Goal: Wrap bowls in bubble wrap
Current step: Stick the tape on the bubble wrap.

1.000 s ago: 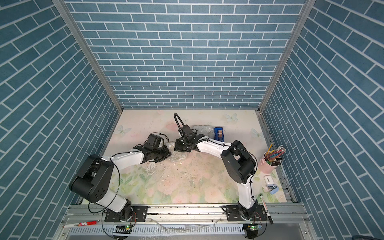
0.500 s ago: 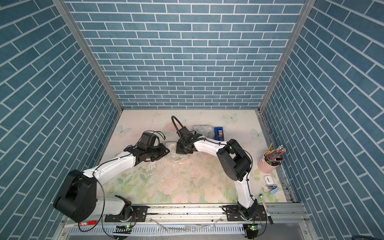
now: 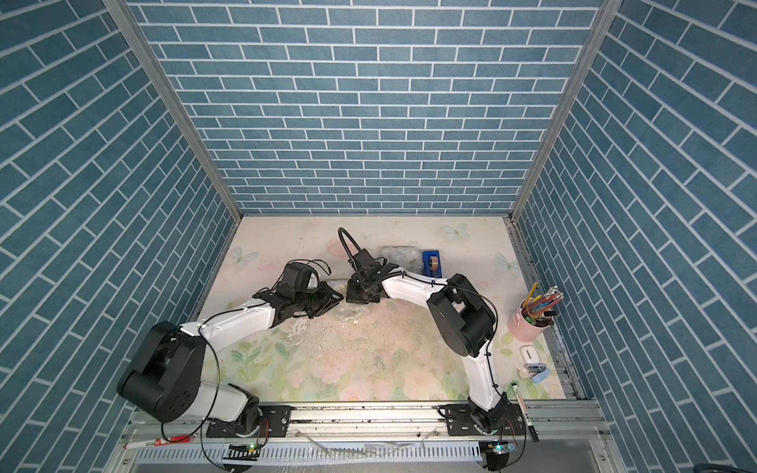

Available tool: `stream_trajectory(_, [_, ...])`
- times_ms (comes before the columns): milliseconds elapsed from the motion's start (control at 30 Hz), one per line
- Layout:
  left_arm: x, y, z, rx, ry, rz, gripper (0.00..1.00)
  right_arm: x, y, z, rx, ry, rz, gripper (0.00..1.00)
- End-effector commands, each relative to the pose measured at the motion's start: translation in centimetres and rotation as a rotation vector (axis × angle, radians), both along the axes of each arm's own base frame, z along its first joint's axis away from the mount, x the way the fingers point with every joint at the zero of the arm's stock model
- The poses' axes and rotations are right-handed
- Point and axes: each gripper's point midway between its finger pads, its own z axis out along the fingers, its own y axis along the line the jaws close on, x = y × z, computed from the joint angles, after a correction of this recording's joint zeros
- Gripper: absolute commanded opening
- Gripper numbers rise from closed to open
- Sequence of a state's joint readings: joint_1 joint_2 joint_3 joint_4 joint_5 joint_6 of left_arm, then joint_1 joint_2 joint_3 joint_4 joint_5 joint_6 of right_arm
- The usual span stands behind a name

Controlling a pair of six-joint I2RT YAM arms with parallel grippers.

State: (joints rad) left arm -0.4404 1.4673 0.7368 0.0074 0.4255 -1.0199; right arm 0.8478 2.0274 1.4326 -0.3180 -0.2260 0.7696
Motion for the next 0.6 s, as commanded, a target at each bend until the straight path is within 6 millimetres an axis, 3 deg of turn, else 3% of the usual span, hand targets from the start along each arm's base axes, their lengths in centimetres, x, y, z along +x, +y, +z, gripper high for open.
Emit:
stream_trajectory(0, [1.8, -2.0, 3.0, -0.106, -0.104, -0.018, 0.21, -0.3, 0.5, 1.2, 0.033, 0.004, 0.009, 0.0])
stream_trajectory(167, [2.1, -2.7, 1.5, -0.116, -0.054, -0.018, 0.14, -0.3, 0.5, 1.2, 0.038, 0.009, 0.005, 0.02])
stream_trajectory(300, [0.7, -2.4, -0.8, -0.077, 0.001, -0.006, 0.04, -0.2, 0.6, 1.3, 0.061, 0.017, -0.011, 0.04])
stream_trajectory(567, [-1.1, -2.1, -4.0, -0.061, 0.097, 0.014, 0.01, -0.3, 0.7, 1.8, 0.109, 0.032, -0.029, 0.06])
